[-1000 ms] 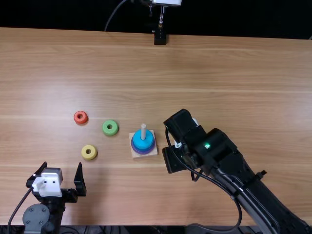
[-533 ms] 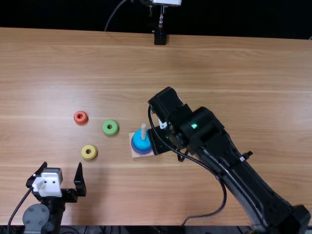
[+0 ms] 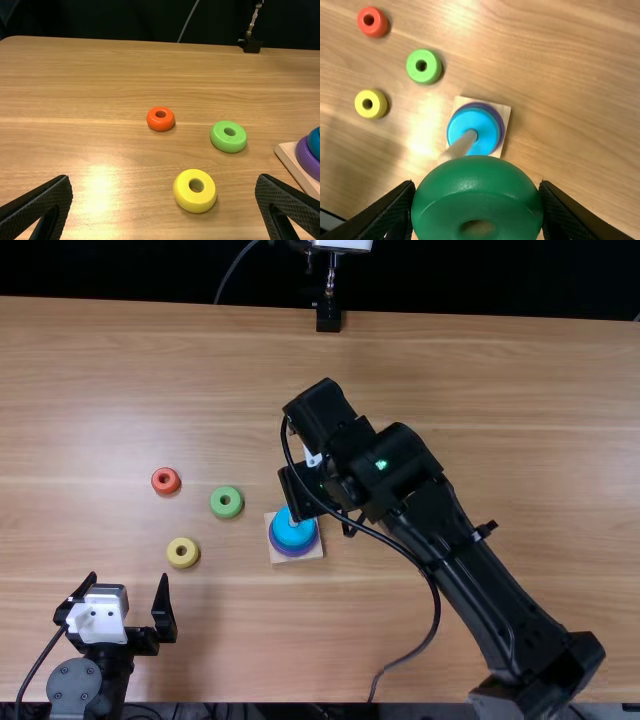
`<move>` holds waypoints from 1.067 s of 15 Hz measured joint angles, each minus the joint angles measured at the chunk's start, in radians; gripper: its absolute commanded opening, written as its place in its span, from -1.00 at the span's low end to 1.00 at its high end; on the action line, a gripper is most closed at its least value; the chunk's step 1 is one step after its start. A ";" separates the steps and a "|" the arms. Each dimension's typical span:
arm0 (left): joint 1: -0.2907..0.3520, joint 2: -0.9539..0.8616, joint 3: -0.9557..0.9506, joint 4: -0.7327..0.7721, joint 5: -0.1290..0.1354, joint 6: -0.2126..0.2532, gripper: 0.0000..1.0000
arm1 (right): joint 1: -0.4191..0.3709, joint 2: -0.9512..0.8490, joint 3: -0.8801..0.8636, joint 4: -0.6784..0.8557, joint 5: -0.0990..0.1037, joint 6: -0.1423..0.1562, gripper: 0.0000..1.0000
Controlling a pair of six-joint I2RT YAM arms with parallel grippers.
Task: Build the Hanoi tower: stack the rings onto the peg from bottom to top in this color order: purple, dark blue, light blue, dark green, light green, yellow, orange.
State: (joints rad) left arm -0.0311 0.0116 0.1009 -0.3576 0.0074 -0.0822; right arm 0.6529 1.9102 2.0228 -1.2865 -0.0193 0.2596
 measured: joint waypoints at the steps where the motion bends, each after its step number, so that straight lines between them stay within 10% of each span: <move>1: 0.000 0.000 0.000 0.000 0.000 0.000 1.00 | 0.001 0.016 0.018 0.000 0.000 0.000 -1.00; 16: 0.000 0.000 0.000 0.000 0.000 0.000 1.00 | 0.039 0.077 0.053 0.000 -0.004 0.001 -1.00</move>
State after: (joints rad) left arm -0.0311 0.0116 0.1009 -0.3576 0.0074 -0.0822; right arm 0.6914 1.9869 2.0754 -1.2869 -0.0231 0.2604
